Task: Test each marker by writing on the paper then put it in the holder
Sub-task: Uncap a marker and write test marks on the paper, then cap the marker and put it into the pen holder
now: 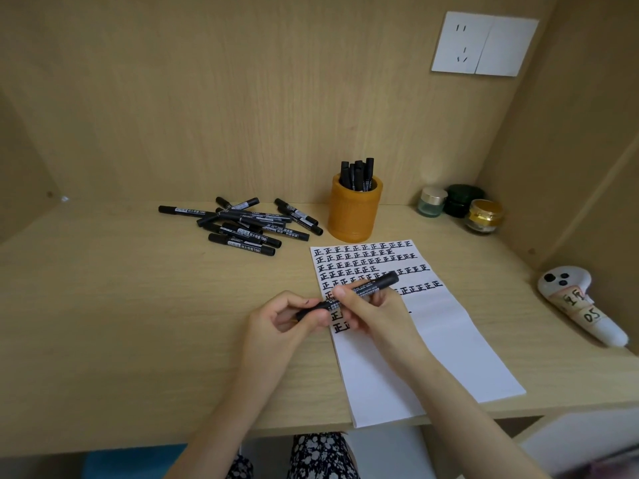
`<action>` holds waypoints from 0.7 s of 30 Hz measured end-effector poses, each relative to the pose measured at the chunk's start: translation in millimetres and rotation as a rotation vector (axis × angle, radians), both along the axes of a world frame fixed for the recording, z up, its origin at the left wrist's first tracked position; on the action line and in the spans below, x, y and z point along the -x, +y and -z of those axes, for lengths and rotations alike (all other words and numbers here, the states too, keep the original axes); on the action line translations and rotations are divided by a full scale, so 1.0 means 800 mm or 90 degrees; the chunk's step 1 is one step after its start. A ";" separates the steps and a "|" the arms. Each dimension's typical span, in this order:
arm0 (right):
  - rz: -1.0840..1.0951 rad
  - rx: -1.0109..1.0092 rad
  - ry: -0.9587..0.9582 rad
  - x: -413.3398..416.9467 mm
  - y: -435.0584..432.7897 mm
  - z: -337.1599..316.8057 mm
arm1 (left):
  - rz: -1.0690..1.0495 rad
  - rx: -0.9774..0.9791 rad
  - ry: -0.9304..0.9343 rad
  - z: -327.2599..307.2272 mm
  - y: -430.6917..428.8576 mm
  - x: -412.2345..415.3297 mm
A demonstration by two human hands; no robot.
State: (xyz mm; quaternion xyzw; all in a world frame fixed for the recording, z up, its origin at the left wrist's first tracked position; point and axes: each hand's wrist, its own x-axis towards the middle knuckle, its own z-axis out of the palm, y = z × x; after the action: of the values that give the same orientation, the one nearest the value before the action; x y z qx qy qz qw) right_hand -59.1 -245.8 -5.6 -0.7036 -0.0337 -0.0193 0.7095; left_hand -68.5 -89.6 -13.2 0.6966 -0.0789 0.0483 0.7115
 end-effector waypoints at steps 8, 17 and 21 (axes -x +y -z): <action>0.217 0.332 -0.309 -0.012 -0.034 -0.003 | -0.050 -0.073 -0.028 -0.016 0.008 -0.012; 0.086 0.546 -0.451 -0.036 -0.027 -0.010 | -0.031 -0.051 -0.053 -0.032 -0.007 -0.025; 0.146 0.439 -0.367 -0.058 -0.029 -0.034 | -0.014 -0.083 0.000 -0.028 -0.003 -0.043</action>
State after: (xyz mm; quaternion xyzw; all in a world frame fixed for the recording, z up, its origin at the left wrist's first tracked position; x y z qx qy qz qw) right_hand -12.7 -268.8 21.9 -0.8637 -0.1562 -0.2800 0.3889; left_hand -34.4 -92.1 9.0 0.7425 -0.0740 0.0507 0.6638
